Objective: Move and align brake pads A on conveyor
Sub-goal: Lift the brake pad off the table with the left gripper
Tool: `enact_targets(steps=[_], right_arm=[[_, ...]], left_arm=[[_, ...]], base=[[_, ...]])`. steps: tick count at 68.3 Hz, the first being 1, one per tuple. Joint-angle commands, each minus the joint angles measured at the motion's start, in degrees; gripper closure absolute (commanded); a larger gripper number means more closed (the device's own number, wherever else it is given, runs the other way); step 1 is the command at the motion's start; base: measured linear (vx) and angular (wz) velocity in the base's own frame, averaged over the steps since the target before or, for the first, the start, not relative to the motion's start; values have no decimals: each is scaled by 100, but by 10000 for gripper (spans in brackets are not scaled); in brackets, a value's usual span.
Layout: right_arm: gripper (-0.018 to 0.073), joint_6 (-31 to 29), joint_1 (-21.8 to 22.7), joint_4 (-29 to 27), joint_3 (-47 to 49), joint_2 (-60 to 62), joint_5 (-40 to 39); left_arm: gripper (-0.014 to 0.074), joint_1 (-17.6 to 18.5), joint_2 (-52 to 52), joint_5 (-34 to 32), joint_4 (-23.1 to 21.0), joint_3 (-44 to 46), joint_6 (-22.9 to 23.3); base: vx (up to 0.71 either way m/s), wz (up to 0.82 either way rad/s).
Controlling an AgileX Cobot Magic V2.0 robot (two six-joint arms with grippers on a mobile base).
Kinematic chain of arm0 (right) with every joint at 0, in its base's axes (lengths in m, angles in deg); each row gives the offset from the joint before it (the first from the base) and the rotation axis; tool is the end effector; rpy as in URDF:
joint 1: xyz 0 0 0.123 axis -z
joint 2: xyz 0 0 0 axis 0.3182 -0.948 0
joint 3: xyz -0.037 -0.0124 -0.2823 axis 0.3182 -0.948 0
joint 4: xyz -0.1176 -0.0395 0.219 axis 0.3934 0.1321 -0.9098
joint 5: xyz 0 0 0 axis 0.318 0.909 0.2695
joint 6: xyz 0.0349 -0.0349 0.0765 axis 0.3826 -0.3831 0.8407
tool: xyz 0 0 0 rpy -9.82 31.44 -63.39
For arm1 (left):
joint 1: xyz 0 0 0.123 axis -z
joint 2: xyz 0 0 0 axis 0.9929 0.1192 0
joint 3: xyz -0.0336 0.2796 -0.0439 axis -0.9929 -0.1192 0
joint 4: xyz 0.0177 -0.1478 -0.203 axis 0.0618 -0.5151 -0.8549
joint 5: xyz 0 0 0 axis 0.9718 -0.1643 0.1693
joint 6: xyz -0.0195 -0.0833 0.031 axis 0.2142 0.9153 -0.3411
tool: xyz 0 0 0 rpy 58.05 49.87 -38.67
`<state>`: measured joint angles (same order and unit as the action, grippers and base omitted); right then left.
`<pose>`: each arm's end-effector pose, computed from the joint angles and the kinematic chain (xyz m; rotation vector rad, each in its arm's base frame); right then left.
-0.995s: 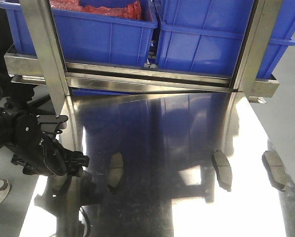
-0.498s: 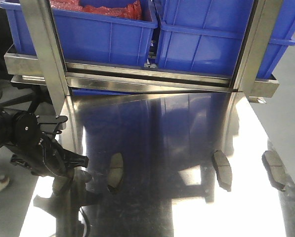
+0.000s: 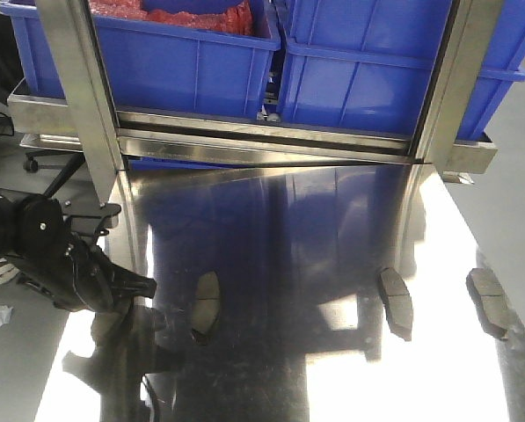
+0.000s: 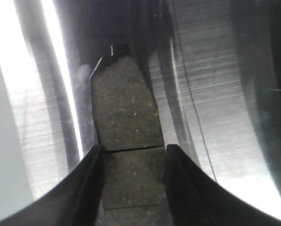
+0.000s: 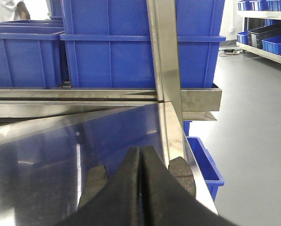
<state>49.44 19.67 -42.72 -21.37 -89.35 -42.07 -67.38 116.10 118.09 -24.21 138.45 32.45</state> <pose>0.0570 -0.0007 0.1934 0.1001 1.6109 0.0724 0.3108 -0.0931 0.1767 0.1224 2.8749 -0.1722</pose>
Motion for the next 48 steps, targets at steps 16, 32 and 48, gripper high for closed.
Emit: enact_targets(steps=[16, 32, 48], right_arm=[[568, -20, 41, 14, -106, 89, -420], [568, -20, 41, 14, -106, 89, -420], [568, -20, 41, 14, -106, 89, -420]], left_arm=[[547, 35, -1539, -641, -26, -229, -76], [545, 35, -3092, -1475, -26, -1369, -342], [545, 35, -3993, -1316, -26, -1639, -348]], base=[[0, 0], [0, 0], [0, 0]])
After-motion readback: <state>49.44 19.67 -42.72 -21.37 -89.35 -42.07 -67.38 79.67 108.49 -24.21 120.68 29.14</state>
